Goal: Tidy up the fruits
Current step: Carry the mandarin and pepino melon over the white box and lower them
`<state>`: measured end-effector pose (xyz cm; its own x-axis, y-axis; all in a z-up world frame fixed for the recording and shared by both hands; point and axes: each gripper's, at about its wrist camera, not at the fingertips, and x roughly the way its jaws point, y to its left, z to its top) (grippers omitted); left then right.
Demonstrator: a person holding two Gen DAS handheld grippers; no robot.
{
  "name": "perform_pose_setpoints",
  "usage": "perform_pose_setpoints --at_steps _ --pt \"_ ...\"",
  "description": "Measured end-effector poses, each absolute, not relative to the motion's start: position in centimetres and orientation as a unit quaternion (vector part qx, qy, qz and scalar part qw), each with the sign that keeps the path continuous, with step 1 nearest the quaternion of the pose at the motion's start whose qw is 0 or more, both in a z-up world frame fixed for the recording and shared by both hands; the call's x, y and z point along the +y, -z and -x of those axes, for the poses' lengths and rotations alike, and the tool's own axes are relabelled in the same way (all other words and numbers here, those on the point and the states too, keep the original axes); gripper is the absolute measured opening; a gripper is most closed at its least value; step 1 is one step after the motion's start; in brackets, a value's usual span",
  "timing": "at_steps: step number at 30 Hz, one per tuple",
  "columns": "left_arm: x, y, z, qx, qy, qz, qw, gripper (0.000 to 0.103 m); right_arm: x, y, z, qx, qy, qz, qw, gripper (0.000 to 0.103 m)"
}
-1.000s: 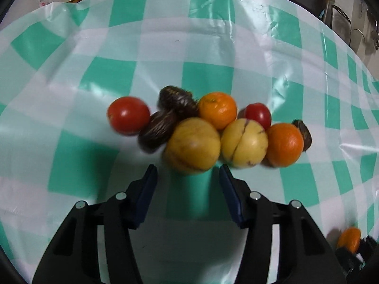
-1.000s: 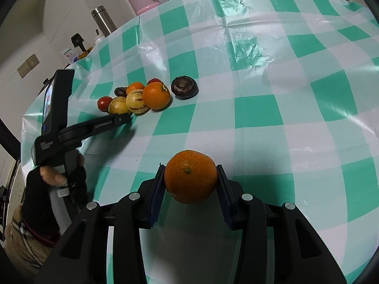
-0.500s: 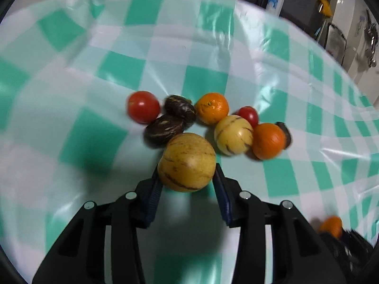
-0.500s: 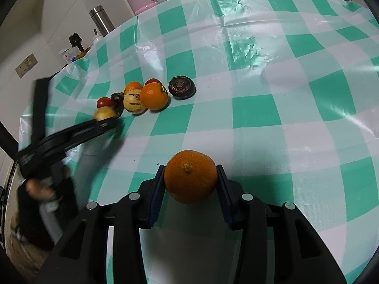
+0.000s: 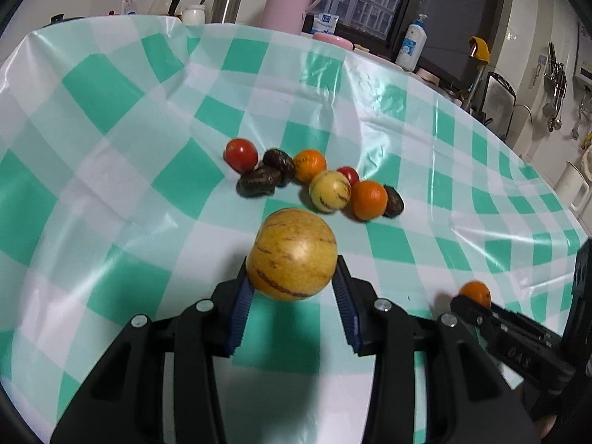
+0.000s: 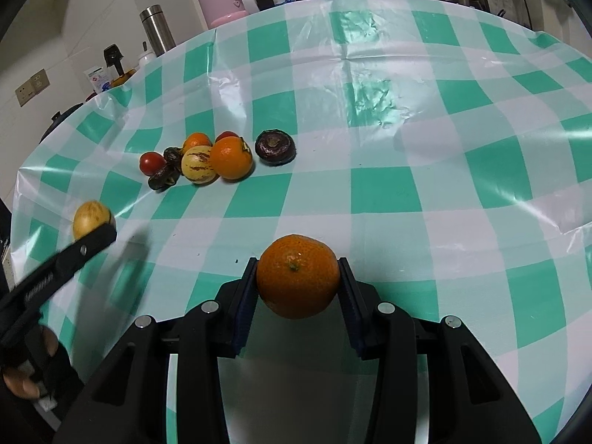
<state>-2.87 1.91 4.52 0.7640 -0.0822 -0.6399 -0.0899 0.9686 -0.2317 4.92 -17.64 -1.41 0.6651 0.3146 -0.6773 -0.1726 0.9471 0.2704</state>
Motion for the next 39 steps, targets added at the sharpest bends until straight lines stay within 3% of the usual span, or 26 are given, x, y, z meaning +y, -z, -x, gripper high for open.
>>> perform_pose_setpoints --at_steps 23,39 --pt "-2.4 -5.2 9.9 0.344 0.035 0.061 0.936 0.042 -18.3 1.1 -3.4 0.378 -0.092 -0.085 0.917 0.042" --pt "-9.7 -6.2 15.5 0.326 0.105 -0.028 0.939 0.042 -23.0 0.4 5.5 0.362 -0.064 -0.063 0.928 0.042"
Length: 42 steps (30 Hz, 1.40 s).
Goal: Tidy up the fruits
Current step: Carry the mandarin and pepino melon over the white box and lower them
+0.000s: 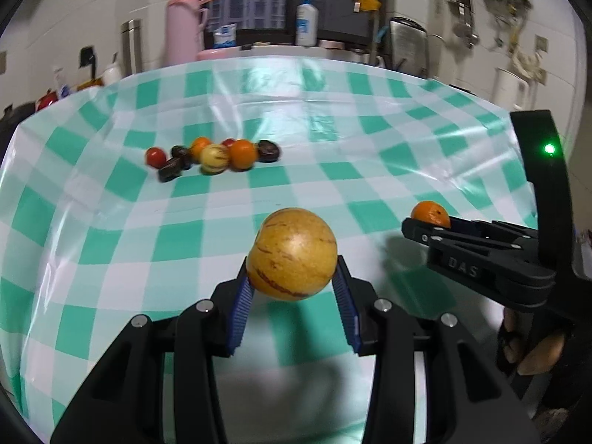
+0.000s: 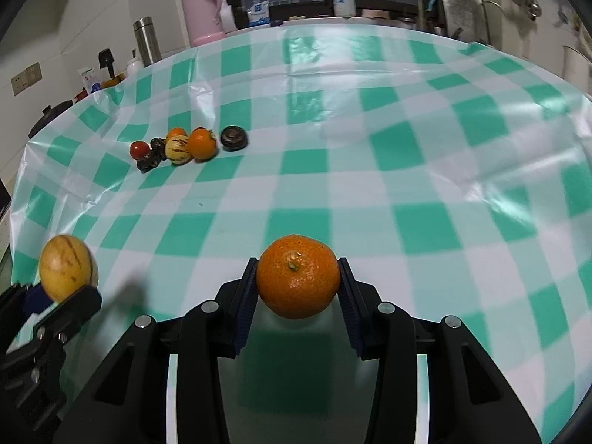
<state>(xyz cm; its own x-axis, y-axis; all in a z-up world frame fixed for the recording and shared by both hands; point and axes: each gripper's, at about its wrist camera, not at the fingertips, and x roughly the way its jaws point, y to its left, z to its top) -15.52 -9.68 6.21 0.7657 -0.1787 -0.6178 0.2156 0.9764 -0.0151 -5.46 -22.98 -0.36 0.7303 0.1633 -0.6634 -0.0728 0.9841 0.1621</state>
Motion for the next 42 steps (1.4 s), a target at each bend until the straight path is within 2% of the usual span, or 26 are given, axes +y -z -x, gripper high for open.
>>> perform_pose_setpoints --at_steps 10,24,42 --pt "-15.4 -6.2 18.2 0.319 0.141 -0.108 0.931 0.042 -30.1 0.8 12.1 0.352 -0.026 -0.083 0.932 0.042" --pt "-24.5 -3.6 21.7 0.330 0.228 -0.217 0.890 0.042 -40.5 2.8 21.3 0.332 0.053 -0.142 0.931 0.042" --pt "-35.8 -1.4 27.3 0.297 0.345 -0.342 0.822 0.042 -51.3 5.9 28.4 0.336 0.184 -0.196 0.903 0.042"
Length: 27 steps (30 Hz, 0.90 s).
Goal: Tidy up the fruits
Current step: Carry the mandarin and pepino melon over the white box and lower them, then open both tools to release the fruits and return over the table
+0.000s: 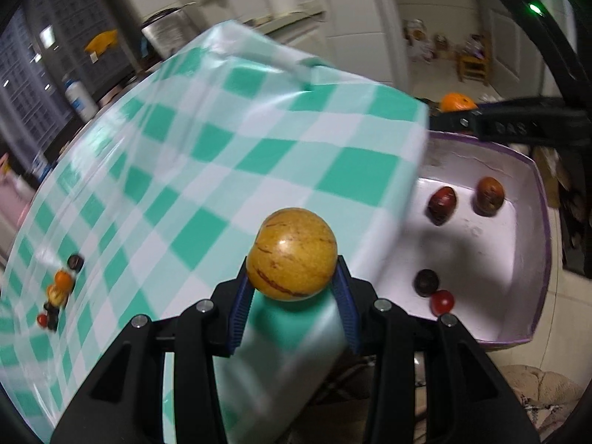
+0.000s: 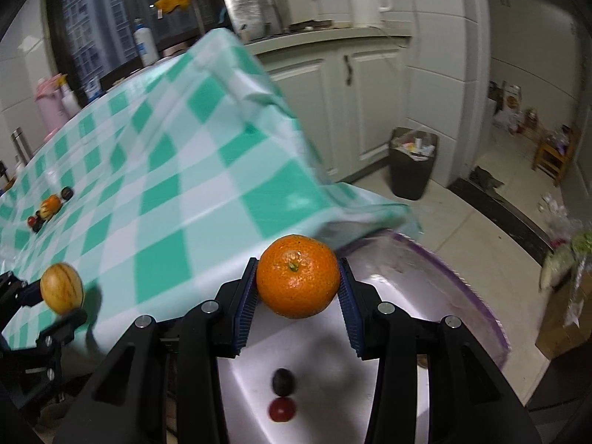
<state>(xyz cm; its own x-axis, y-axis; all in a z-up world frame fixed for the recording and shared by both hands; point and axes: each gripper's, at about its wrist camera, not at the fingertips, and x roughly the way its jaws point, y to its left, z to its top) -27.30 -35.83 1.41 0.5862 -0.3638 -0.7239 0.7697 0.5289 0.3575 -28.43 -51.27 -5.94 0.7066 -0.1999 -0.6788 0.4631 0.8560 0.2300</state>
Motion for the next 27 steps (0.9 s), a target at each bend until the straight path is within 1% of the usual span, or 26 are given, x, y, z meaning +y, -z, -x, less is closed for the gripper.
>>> perform_pose_setpoints --at_steps 5,12,19,24,27 --pt "-38.6 -0.8 29.6 0.281 0.387 -0.369 0.797 0.042 -52.9 7.5 29.4 0.363 0.203 -0.192 0.889 0.042" --pt "-42.6 1.6 31.9 0.295 0.446 -0.385 0.752 0.042 -53.7 12.2 30.1 0.435 0.200 -0.193 0.856 0.042" --pt "-45.3 5.5 32.3 0.320 0.458 -0.408 0.722 0.042 -53.6 16.2 29.4 0.488 0.199 -0.182 0.830 0.042" --pt "-47.0 8.9 31.5 0.338 0.448 -0.435 0.704 0.042 -52.5 19.3 27.7 0.555 0.169 -0.132 0.804 0.042" --pt "-48.2 12.1 30.2 0.372 0.439 -0.451 0.682 0.042 -52.0 21.2 27.0 0.587 0.154 -0.106 0.787 0.042"
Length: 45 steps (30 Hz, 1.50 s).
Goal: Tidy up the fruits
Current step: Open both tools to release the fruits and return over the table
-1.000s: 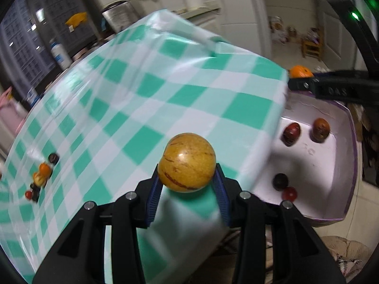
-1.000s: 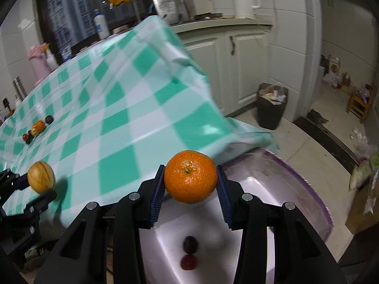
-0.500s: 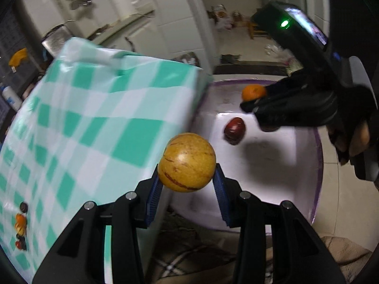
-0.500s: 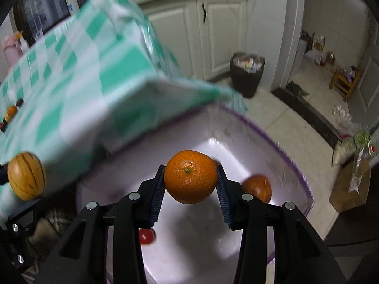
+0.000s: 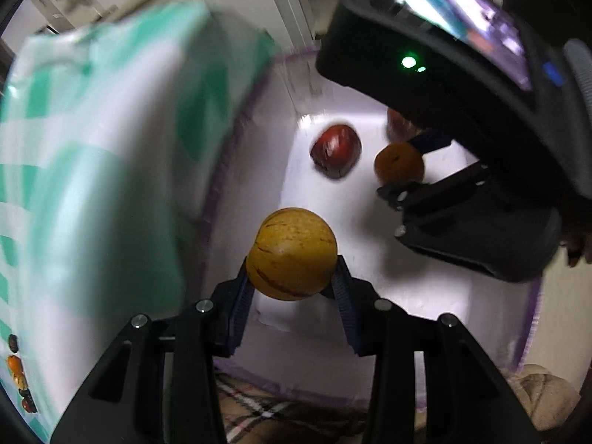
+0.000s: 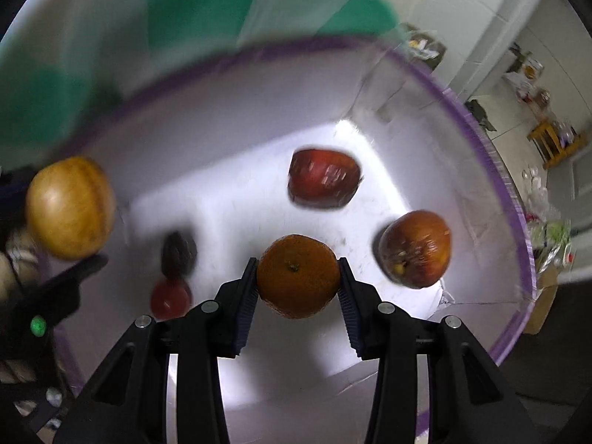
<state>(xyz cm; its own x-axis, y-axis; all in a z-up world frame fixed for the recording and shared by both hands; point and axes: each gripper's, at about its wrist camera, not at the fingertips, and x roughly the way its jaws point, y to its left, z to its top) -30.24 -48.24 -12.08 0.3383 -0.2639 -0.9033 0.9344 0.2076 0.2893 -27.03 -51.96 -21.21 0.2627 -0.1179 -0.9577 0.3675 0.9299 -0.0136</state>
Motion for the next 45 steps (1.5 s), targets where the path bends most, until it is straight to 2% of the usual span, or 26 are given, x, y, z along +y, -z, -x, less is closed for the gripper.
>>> perform_pose_setpoints --at_steps 9,16,17,18,19,21,26,29,32,34,36,40,45 --pt "-50.3 17.6 26.2 0.477 0.404 -0.444 0.641 0.043 -52.0 25.0 25.5 0.642 0.139 -0.105 0.747 0.042" --pt "-49.8 19.2 25.7 0.489 0.397 -0.451 0.633 0.044 -52.4 25.5 25.2 0.653 0.145 -0.113 0.734 0.043" --pt "-49.6 19.2 25.7 0.489 0.402 -0.449 0.631 0.044 -52.5 25.5 25.3 0.653 0.150 -0.115 0.733 0.048" --pt "-49.4 19.1 25.7 0.490 0.406 -0.445 0.630 0.048 -52.6 25.5 25.4 0.652 0.155 -0.118 0.733 0.064" --pt "-49.2 18.8 25.7 0.487 0.415 -0.440 0.630 0.053 -52.8 25.1 25.6 0.646 0.160 -0.123 0.736 0.071" --pt "-48.8 17.4 26.0 0.466 0.438 -0.423 0.642 0.076 -53.2 24.0 26.1 0.632 0.166 -0.132 0.745 0.071" --pt "-47.4 13.5 27.8 0.426 0.491 -0.398 0.647 0.078 -54.7 19.1 28.2 0.603 0.200 -0.130 0.761 0.071" --pt "-44.6 9.0 30.6 0.359 0.539 -0.378 0.661 0.078 -55.4 12.9 28.8 0.552 0.237 -0.113 0.792 0.072" --pt "-40.7 3.4 31.8 0.268 0.568 -0.344 0.698 0.093 -54.8 6.3 28.4 0.475 0.253 -0.099 0.837 0.080" --pt "-37.8 0.3 31.3 0.216 0.553 -0.326 0.735 0.097 -52.5 1.5 27.9 0.401 0.236 -0.100 0.880 0.087" --pt "-34.1 -2.2 28.4 0.182 0.492 -0.312 0.792 0.098 -48.6 -2.2 25.9 0.341 0.173 -0.101 0.919 0.087" --pt "-25.4 -5.1 20.3 0.193 0.334 -0.250 0.888 0.100 -39.7 -4.2 21.0 0.311 0.079 -0.050 0.946 0.087" --pt "-10.5 -7.1 9.4 0.258 0.094 -0.132 0.952 0.101 -27.9 -2.0 12.0 0.350 -0.020 0.029 0.936 0.087"
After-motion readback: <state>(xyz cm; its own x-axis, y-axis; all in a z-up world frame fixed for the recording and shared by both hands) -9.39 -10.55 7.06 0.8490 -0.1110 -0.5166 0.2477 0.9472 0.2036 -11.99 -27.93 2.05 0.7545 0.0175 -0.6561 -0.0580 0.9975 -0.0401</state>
